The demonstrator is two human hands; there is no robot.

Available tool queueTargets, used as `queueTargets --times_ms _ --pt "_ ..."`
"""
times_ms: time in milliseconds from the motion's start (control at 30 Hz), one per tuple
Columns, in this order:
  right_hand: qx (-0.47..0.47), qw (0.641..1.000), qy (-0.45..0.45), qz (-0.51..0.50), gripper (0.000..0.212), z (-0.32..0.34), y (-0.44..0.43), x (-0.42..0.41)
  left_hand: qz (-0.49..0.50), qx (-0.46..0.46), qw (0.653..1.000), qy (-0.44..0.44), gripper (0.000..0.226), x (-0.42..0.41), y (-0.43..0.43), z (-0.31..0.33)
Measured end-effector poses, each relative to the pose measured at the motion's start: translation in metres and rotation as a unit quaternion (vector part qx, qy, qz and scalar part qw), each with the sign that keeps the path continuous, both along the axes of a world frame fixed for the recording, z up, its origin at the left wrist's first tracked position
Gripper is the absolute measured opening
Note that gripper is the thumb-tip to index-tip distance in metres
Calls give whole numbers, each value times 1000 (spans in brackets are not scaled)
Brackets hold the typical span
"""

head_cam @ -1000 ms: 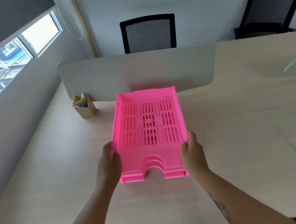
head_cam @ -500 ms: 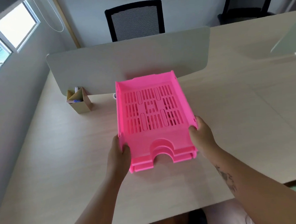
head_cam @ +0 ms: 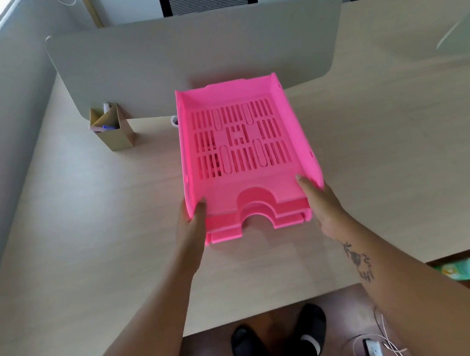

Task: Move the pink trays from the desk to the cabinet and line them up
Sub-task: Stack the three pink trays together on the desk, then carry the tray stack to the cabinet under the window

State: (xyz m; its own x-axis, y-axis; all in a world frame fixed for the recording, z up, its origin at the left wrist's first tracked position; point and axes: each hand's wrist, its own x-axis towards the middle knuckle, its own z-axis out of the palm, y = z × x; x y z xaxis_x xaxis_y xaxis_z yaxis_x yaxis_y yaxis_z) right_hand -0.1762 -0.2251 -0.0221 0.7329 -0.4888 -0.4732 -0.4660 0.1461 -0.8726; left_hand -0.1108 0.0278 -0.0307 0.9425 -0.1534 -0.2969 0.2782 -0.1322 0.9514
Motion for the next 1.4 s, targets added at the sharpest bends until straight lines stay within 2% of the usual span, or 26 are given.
queueTargets --times_ms 67,200,300,567,667,767,900,1033,1167,1233,1333,1400 --pt "16 1000 4 15 58 -5 -2 -3 -13 -31 998 43 46 -4 0 -5" --pt "38 998 -1 52 50 -10 -4 -5 9 -73 993 97 73 -7 -9 -15" --pt "46 998 -10 48 50 -12 -4 -3 44 -77 990 108 73 -3 -13 -17" --pt "63 997 -33 35 85 16 -12 2 99 -110 983 107 64 -9 -22 22" --pt "78 993 -57 62 71 30 -16 2 133 -118 979 101 58 -21 -25 34" --pt "85 987 -79 110 57 38 -22 6 188 -121 971 88 67 -40 -25 46" --pt "85 971 -105 198 56 55 -15 16 261 -119 957 48 58 -67 -18 63" --pt "103 946 -116 285 56 70 5 18 375 -136 917 30 43 -113 -8 80" --pt "127 918 -106 361 43 82 51 1 476 -164 864 11 41 -179 15 97" --pt "137 900 -99 402 44 89 81 -11 528 -172 831 -2 41 -216 31 106" --pt "151 856 -98 484 53 100 132 -39 595 -172 785 -22 56 -276 60 120" --pt "160 818 -98 544 52 108 166 -64 639 -172 748 -46 58 -319 76 126"
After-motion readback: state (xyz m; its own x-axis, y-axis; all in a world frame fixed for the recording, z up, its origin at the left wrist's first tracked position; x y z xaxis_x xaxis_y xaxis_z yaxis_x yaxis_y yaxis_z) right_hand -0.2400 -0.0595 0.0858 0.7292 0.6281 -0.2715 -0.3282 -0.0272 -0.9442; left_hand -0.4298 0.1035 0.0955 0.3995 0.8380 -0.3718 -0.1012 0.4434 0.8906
